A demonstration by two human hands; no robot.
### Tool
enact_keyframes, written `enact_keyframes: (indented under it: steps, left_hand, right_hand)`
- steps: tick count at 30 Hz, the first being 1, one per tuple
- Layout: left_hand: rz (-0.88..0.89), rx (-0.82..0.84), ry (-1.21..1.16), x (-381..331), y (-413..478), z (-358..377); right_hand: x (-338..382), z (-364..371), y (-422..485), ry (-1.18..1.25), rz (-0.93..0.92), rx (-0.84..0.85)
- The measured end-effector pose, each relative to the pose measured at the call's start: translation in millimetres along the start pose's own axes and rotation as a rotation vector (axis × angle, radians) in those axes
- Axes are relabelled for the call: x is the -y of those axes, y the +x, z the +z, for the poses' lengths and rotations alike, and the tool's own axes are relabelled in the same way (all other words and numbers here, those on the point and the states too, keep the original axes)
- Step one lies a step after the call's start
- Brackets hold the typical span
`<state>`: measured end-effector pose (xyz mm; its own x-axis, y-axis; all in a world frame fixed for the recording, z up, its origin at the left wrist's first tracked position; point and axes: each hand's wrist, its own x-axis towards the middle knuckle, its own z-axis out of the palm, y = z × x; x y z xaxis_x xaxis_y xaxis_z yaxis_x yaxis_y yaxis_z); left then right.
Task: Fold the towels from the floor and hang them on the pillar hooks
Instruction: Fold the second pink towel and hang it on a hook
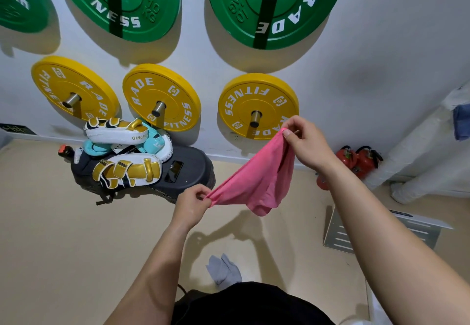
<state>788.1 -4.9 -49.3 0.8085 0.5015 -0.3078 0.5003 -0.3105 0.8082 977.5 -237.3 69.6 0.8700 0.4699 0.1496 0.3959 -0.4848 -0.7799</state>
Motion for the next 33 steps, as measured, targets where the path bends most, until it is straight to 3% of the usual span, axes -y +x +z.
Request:
enact_keyframes:
  steps: [4, 7, 10, 16, 18, 22, 28, 33]
  left_hand:
    - [-0.227, 0.045, -0.487, -2, 0, -19]
    - [-0.252, 0.07, -0.653, -11, 1, -28]
    - [-0.214, 0.045, -0.524, -22, 1, -31]
    - [0.022, 0.076, -0.093, -35, 0, -34]
    - [0.093, 0.006, 0.014, -37, 5, -38]
    - [0.244, -0.214, 0.037, -58, 12, -50]
    - [0.444, -0.379, 0.059, -97, 16, -47]
    - [0.359, -0.486, 0.059, -87, 28, -44]
  right_hand:
    - [-17, 3, 0, -0.113, 0.107, -0.044]
    - [-22, 8, -5, -0.093, 0.2, -0.063]
    - [-25, 9, -10, -0.058, 0.259, -0.084]
    - [-38, 4, -8, -0.017, 0.333, -0.14]
    - [-43, 3, -8, 0.071, 0.376, -0.151]
    - [-57, 5, -13, 0.315, 0.487, -0.167]
    - [-74, 27, -33, 0.285, 0.561, -0.107]
    - [-48, 19, -31, 0.323, 0.426, -0.2]
